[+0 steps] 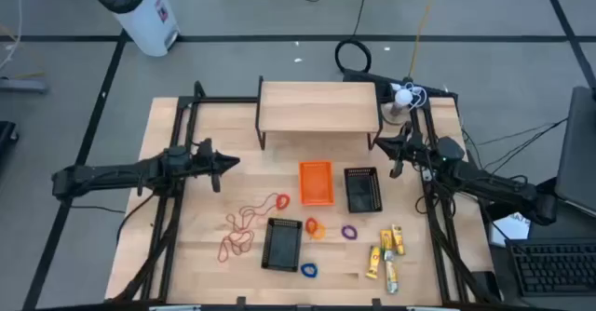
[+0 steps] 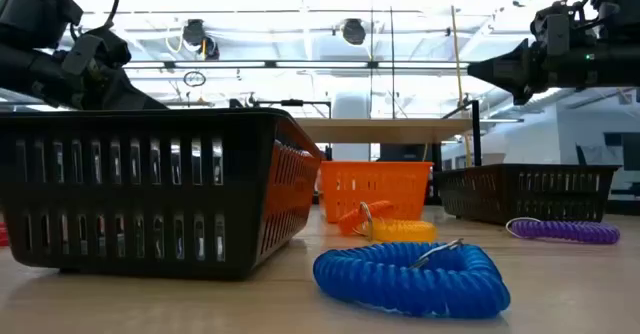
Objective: Pick & Place Office Desk Supplies
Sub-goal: Put the yellow rubber band into the bottom black bin
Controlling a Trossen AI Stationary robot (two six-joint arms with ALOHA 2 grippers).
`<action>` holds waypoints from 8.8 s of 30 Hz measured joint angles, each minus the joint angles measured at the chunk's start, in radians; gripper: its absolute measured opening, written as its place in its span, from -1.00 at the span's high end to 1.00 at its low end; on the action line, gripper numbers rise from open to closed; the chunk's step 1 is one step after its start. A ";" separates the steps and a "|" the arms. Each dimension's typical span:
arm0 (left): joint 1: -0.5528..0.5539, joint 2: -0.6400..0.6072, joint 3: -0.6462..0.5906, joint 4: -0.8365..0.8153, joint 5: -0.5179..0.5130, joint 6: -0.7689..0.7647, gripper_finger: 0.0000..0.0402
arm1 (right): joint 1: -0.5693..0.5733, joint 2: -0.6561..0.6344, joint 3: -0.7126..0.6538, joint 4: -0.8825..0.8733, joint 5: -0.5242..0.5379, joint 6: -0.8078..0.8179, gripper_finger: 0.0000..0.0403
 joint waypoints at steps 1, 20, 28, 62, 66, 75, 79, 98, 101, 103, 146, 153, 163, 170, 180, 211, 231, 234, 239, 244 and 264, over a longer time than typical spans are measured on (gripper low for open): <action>0.000 0.000 0.000 0.000 0.003 -0.001 0.91 | 0.000 0.001 0.000 0.000 0.000 0.000 0.98; 0.000 0.000 0.000 0.002 0.011 0.010 0.91 | 0.000 0.038 0.000 -0.001 -0.004 -0.002 0.98; 0.000 0.000 0.000 0.010 0.009 0.030 0.91 | 0.000 0.038 0.000 0.000 -0.004 -0.019 0.98; -0.043 0.211 0.530 -0.771 -0.210 -0.125 0.93 | 0.000 0.038 0.000 0.000 -0.004 -0.019 0.98; -0.043 0.336 0.530 -0.767 -0.216 -0.182 0.90 | 0.000 0.038 0.000 0.000 -0.005 -0.019 0.98; -0.007 0.674 0.587 -0.795 -0.155 -0.179 0.89 | 0.000 0.038 0.000 0.000 -0.005 -0.002 0.98; 0.038 0.787 0.646 -0.818 -0.175 -0.115 0.89 | 0.000 0.040 0.000 0.000 -0.005 0.000 0.98; 0.180 1.018 0.801 -1.087 -0.096 0.287 -0.13 | 0.000 0.041 0.000 -0.001 -0.008 0.003 0.98; 0.193 1.040 0.800 -1.112 -0.099 0.252 -0.25 | 0.000 0.041 0.000 -0.001 -0.008 0.001 0.98; 0.198 1.064 0.800 -1.102 -0.096 0.256 -0.31 | 0.000 0.041 0.000 -0.001 -0.008 0.003 0.98; 0.203 1.313 0.773 -0.914 0.006 0.530 0.78 | 0.000 0.041 0.000 -0.008 -0.005 -0.001 0.98; 0.144 1.308 0.778 -0.925 -0.042 0.508 0.97 | 0.000 0.041 0.000 -0.008 -0.005 -0.003 0.98; 0.059 1.183 0.876 -1.118 -0.130 0.451 0.99 | 0.000 0.041 0.000 -0.008 -0.005 -0.004 0.98; 0.007 0.983 0.920 -1.169 -0.117 0.418 0.99 | 0.000 0.041 0.000 -0.008 -0.005 -0.004 0.98; -0.086 0.686 0.938 -1.006 -0.078 0.261 0.99 | 0.000 0.041 0.000 -0.007 -0.005 -0.001 0.98; -0.249 0.144 0.430 -0.188 0.056 0.321 1.00 | 0.000 0.041 0.000 -0.007 -0.005 -0.001 0.98; -0.249 0.050 0.243 -0.143 0.071 0.313 1.00 | 0.000 0.041 0.000 -0.007 -0.001 -0.003 0.98; -0.249 0.050 0.240 -0.142 0.069 0.300 1.00 | 0.000 0.041 0.000 -0.007 -0.001 -0.003 0.98; -0.249 0.054 0.241 -0.119 0.034 0.212 1.00 | 0.000 0.041 0.000 -0.007 -0.001 -0.004 0.98; -0.261 0.118 0.280 -0.118 -0.010 0.136 1.00 | 0.000 0.041 0.000 -0.007 -0.001 -0.004 0.98; -0.440 0.675 0.706 -0.127 0.035 -0.102 1.00 | 0.000 0.041 0.000 -0.007 -0.003 -0.001 0.98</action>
